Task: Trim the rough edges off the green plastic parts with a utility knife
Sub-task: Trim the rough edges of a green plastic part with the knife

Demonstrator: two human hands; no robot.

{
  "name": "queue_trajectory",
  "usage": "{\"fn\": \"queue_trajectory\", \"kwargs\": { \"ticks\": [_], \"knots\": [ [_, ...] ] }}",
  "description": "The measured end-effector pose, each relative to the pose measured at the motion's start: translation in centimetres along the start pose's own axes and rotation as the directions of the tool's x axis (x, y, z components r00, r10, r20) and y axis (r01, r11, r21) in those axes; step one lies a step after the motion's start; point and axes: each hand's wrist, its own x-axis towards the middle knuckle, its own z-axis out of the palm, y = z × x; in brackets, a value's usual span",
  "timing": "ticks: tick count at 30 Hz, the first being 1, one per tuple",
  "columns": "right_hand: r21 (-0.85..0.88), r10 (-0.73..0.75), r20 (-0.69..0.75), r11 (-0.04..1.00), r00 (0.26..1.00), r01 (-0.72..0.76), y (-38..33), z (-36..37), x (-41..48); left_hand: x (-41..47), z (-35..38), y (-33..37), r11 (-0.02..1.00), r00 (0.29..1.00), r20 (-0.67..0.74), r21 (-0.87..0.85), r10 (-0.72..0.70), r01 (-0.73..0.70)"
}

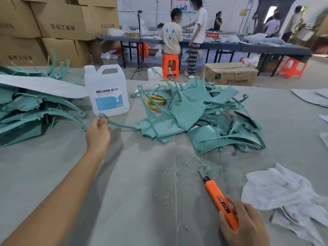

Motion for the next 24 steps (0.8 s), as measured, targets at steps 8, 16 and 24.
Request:
{"fn": "queue_trajectory", "kwargs": {
  "ticks": [8,16,24],
  "knots": [
    [-0.047,0.066,0.023,0.997,0.998,-0.065,-0.6,-0.4,-0.4,-0.7,-10.1,1.7,0.973,0.985,-0.135,-0.187,0.108,-0.132],
    [0.001,0.112,0.146,0.994,0.983,-0.113,-0.2,-1.0,-0.7,-3.1,-8.6,-0.7,0.97,0.972,0.031,0.082,-0.233,0.229],
    [0.09,0.075,0.115,0.992,0.99,-0.086,-0.3,-1.5,-1.0,-9.4,-0.3,-1.7,0.476,0.928,0.343,0.846,-0.145,-0.238]
  ]
}}
